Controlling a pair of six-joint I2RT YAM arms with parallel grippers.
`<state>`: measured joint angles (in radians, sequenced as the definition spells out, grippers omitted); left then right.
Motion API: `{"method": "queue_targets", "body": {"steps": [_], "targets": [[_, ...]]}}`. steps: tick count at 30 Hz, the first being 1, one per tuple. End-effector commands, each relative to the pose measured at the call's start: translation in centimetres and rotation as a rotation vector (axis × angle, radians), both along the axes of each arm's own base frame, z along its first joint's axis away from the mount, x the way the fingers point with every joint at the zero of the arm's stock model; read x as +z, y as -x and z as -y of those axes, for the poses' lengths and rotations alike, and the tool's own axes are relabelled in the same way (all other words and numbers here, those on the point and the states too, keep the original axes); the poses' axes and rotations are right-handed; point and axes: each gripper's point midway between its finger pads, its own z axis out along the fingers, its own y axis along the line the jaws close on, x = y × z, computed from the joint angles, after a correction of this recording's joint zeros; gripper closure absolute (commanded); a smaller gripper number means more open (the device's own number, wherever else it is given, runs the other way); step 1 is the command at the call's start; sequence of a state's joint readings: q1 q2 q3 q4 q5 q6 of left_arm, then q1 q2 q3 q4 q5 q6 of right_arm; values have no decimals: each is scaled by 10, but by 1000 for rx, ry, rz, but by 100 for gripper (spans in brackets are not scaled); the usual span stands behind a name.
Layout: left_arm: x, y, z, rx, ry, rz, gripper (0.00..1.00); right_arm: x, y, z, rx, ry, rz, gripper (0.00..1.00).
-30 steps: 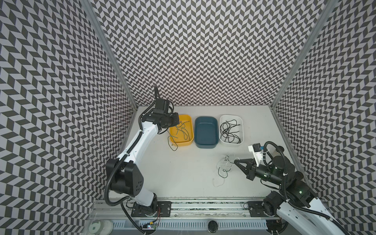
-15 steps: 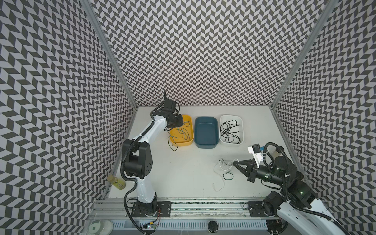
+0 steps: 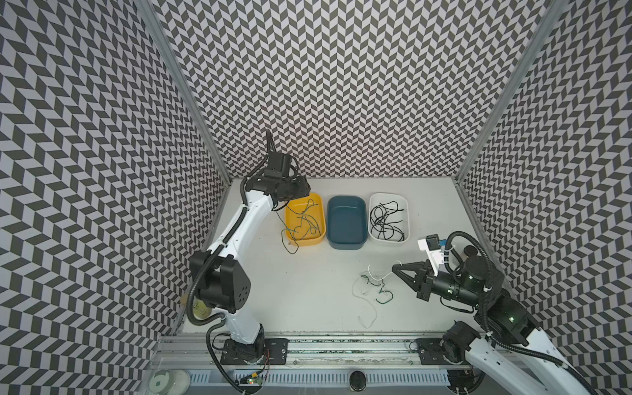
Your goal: Untangle the cables
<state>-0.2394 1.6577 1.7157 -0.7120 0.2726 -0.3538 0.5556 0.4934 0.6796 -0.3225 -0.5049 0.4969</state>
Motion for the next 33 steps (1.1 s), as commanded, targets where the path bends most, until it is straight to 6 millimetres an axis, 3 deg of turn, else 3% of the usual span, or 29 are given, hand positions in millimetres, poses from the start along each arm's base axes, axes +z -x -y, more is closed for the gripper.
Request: {"method": "queue_targets", "body": {"steps": [1, 4, 7, 12, 15, 20, 28, 33], "targets": [[39, 50, 32, -119, 79, 46, 46, 29, 5, -4, 37, -40, 78, 100], [40, 99, 63, -235, 152, 62, 43, 43, 5, -6, 48, -88, 108, 100], [23, 148, 86, -333, 232, 48, 43, 56, 5, -7, 51, -95, 121, 100], [-8, 207, 99, -432, 397, 36, 43, 84, 5, -9, 69, -129, 152, 100], [-18, 231, 107, -497, 427, 73, 42, 100, 2, -11, 67, -138, 160, 100], [-30, 255, 120, -604, 431, 69, 42, 140, 0, -13, 69, -147, 190, 100], [-29, 278, 141, -728, 479, 112, 36, 196, -3, -21, 106, -178, 186, 100], [-47, 289, 158, -788, 438, 83, 37, 230, 3, -21, 128, -213, 226, 100]]}}
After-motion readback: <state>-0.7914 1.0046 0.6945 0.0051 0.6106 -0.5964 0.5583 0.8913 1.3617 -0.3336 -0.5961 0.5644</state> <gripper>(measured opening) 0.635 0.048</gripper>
